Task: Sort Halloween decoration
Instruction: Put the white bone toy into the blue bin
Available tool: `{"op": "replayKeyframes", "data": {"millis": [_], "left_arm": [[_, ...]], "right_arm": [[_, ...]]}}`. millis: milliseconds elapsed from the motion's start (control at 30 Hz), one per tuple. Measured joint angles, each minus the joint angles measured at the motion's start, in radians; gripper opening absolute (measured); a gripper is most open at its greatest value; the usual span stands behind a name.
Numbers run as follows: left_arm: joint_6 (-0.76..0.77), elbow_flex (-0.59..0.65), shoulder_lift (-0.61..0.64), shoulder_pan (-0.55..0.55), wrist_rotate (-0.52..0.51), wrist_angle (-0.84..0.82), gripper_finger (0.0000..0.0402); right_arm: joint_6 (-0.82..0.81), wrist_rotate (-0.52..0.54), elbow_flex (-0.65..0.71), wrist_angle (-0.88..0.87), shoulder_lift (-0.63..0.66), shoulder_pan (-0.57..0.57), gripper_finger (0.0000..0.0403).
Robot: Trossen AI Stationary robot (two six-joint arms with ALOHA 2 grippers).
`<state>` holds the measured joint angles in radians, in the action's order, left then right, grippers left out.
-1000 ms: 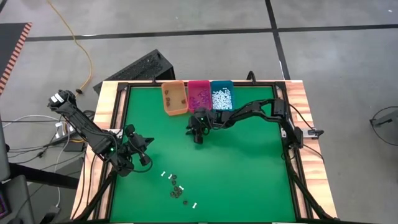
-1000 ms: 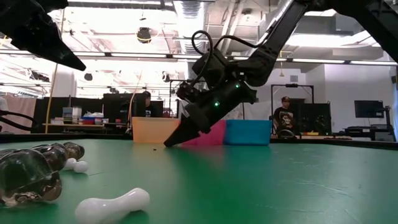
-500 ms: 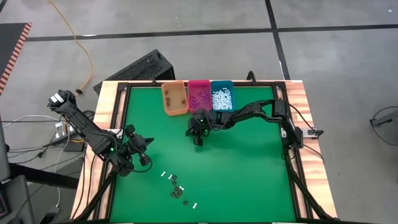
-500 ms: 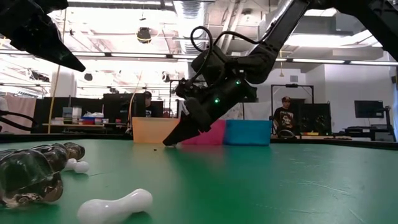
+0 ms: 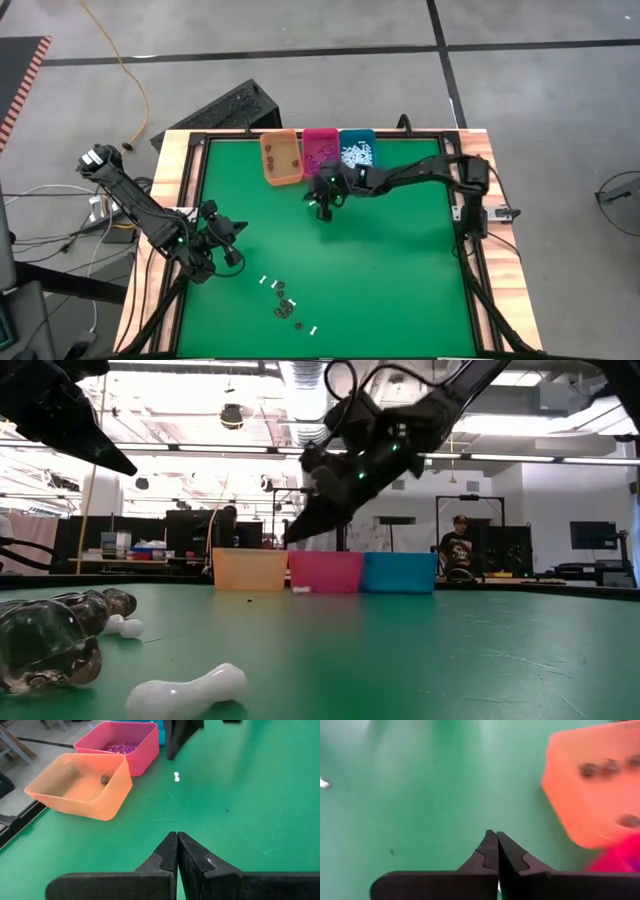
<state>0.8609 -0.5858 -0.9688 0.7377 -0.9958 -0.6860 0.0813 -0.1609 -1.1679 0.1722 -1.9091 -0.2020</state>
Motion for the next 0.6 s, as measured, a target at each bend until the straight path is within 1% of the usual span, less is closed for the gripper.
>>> {"op": "replayKeyframes", "data": {"millis": [200,333,467,533,600], "left_arm": [[0.000,0.000,0.000,0.000,-0.001,-0.001,0.0000],[0.000,0.000,0.000,0.000,-0.002,-0.001,0.0000],[0.000,0.000,0.000,0.000,-0.014,0.001,0.0000],[0.004,0.000,0.000,0.000,-0.030,0.001,0.0000],[0.025,0.000,0.000,0.000,-0.044,0.003,0.0000]], "right_arm": [[0.056,0.087,0.001,-0.166,0.128,-0.053,0.0016],[0.071,0.101,0.020,-0.249,0.201,-0.100,0.0016],[0.041,0.090,0.033,-0.246,0.189,-0.105,0.0031],[0.028,0.090,0.033,-0.240,0.158,-0.091,0.0035],[0.027,0.104,0.032,-0.208,0.111,-0.066,0.0032]]}}
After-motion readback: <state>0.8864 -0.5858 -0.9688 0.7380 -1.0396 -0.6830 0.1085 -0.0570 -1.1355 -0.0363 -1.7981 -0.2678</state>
